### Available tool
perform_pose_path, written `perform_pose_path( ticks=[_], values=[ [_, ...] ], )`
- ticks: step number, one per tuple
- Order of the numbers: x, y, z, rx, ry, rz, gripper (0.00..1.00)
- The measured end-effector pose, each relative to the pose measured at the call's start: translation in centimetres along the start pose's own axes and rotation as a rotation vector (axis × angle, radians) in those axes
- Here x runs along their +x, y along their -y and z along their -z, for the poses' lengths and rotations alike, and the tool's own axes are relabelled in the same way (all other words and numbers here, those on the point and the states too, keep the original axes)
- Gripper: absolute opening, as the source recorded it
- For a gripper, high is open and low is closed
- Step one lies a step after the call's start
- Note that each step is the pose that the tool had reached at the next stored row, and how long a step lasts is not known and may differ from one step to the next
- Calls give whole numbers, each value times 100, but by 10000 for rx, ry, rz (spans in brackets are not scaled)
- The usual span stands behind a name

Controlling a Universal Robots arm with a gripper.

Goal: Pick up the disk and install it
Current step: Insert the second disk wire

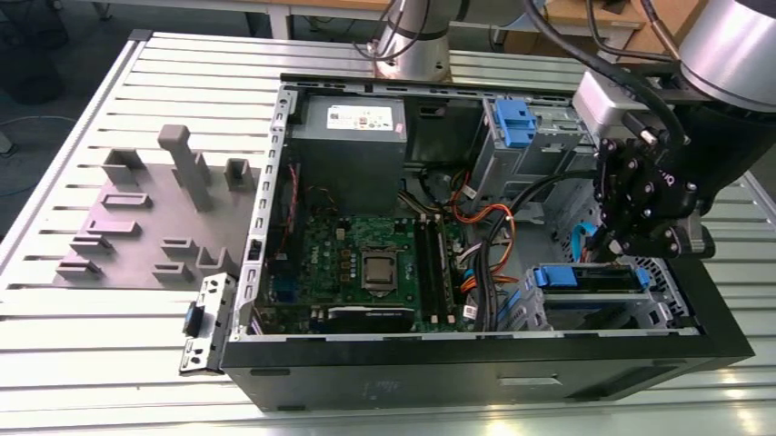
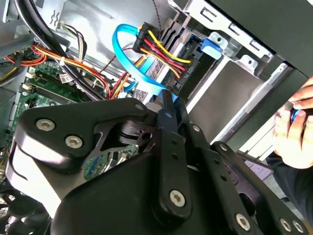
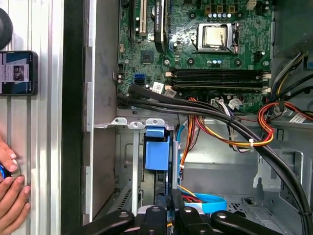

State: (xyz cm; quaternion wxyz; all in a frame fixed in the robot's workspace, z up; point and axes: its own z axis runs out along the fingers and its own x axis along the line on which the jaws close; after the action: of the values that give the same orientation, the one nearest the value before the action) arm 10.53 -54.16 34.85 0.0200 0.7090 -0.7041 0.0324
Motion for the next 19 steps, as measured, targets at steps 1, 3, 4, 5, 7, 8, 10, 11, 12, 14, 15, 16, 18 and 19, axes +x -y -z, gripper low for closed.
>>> perform_pose_path(
  ticks=[1,3,4,5,7,8,10,11,12,14,15,16,18,19],
  values=[
    [1,-10,-8,5,38,7,16],
    [0,-21,-19,31,88,15,16],
    [0,-23,-24,48,95,14,16],
    [0,-22,-26,62,94,14,16],
    [4,-25,-29,146,95,8,16],
    [5,-30,-29,214,101,4,16],
    [5,-48,-30,366,182,-9,16],
    [5,-63,-30,414,273,-15,16],
    [7,-74,-30,433,408,-23,16],
    [25,-78,-34,447,723,-35,16],
    [41,-79,-38,453,826,-39,16],
    [58,-80,-41,462,907,-43,16],
    [98,-81,-51,502,1019,-48,16],
    [114,-84,-56,533,1060,-51,16]
  ],
)
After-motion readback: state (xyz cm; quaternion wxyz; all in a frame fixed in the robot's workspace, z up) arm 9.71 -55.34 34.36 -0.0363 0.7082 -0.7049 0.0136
